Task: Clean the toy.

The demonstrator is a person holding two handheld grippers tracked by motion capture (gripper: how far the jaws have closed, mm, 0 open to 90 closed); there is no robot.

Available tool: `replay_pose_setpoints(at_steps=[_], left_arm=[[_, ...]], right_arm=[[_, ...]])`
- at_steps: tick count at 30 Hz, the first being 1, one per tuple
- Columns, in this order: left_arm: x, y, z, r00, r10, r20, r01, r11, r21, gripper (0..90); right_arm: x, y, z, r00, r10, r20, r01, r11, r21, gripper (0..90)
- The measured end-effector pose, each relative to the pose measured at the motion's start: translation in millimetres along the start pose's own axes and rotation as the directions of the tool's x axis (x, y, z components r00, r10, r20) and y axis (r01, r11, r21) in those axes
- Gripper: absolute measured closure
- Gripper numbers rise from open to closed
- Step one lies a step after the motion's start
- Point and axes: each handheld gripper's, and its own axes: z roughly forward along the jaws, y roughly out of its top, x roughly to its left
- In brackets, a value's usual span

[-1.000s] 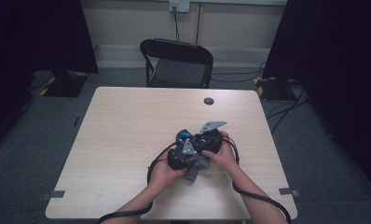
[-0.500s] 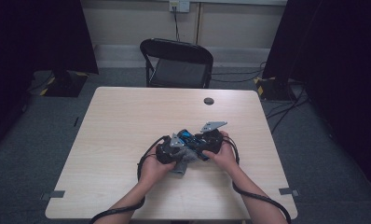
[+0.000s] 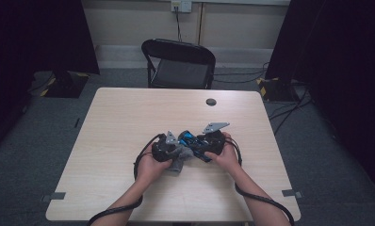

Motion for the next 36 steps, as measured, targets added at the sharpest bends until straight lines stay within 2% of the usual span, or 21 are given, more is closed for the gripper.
replay_pose_setpoints(at_steps=[15, 19, 26, 28, 30, 36], left_arm=[[23.6, -6.6, -6.2, 0.9971, -0.056, -0.051, 0.057, 0.9983, 0.013, 74.6], [28.2, -6.6, -6.6, 0.9964, -0.058, -0.062, 0.059, 0.998, 0.022, 74.5], [37.3, -8.0, -8.6, 0.9923, -0.08, -0.094, 0.083, 0.9963, 0.024, 74.6], [40.7, -10.2, -11.6, 0.9882, -0.1, -0.116, 0.102, 0.9948, 0.006, 74.6], [43.0, -12.7, -15.1, 0.9865, -0.117, -0.115, 0.117, 0.9931, -0.003, 74.7], [37.1, -12.7, -31.2, 0.9902, -0.099, -0.099, 0.096, 0.9948, -0.035, 74.7]], right_arm=[[-0.8, -0.9, -0.7, 1.0, 0.001, -0.006, -0.001, 1.0, -0.003, 43.2], [-0.9, -0.8, -0.8, 1.0, 0.002, -0.006, -0.002, 1.0, -0.001, 43.2], [-0.9, -1.0, -1.1, 1.0, 0.001, -0.006, -0.001, 1.0, -0.001, 43.2], [-1.0, -1.3, -1.2, 1.0, 0.001, -0.006, -0.001, 1.0, -0.003, 43.2], [-1.0, -1.5, -1.2, 1.0, 0.002, -0.006, -0.002, 1.0, -0.004, 43.1], [-1.3, -1.3, -1.2, 1.0, 0.003, -0.008, -0.003, 1.0, -0.002, 43.1]])
